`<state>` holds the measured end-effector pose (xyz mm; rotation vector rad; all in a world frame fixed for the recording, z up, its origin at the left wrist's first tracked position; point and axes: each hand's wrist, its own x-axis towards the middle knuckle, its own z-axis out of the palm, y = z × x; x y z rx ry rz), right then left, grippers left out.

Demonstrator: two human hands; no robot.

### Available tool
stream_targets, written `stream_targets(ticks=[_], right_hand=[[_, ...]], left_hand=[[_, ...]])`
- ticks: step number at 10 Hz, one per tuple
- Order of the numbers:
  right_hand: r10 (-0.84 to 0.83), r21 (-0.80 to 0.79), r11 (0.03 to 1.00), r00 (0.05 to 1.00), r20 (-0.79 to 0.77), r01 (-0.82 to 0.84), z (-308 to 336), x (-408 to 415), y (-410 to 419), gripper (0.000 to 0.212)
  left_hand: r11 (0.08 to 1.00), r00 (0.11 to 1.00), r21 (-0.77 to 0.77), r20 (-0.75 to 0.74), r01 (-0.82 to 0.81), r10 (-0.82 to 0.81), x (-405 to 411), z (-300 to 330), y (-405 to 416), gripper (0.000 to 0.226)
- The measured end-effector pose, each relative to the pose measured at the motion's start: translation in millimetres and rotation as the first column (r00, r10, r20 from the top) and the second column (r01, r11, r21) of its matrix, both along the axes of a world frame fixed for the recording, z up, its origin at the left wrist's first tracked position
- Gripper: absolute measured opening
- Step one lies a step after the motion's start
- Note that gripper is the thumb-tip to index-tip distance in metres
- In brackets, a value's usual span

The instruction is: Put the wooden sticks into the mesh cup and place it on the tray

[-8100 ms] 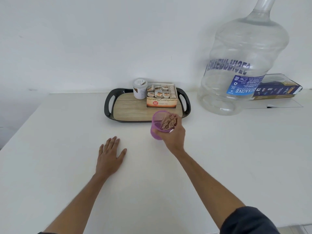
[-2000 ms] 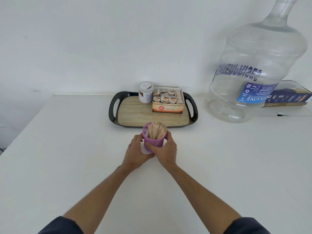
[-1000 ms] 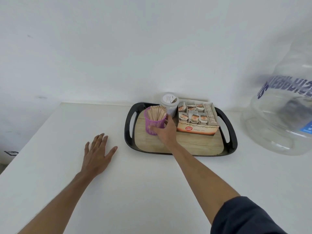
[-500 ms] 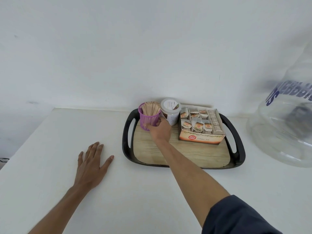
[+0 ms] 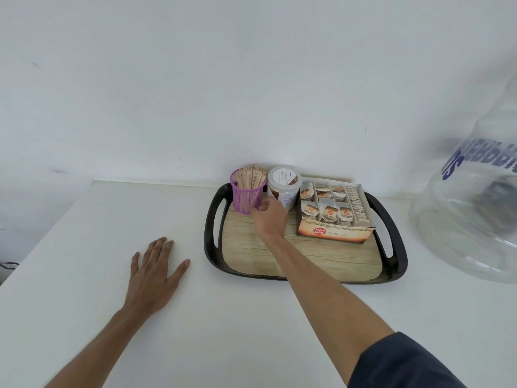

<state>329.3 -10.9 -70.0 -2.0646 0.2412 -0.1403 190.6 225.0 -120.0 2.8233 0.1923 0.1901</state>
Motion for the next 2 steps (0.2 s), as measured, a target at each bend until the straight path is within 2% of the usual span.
stream_targets(ticks=[2], right_hand=[[0.095,-0.165,0.984,0.988,0.121,-0.074,20.7,-27.0,-24.1,0.032]], left_hand=[[0.999,0.988,-0.026,0.154,0.031,-0.027,-0.1,25.3,-12.1,0.074]])
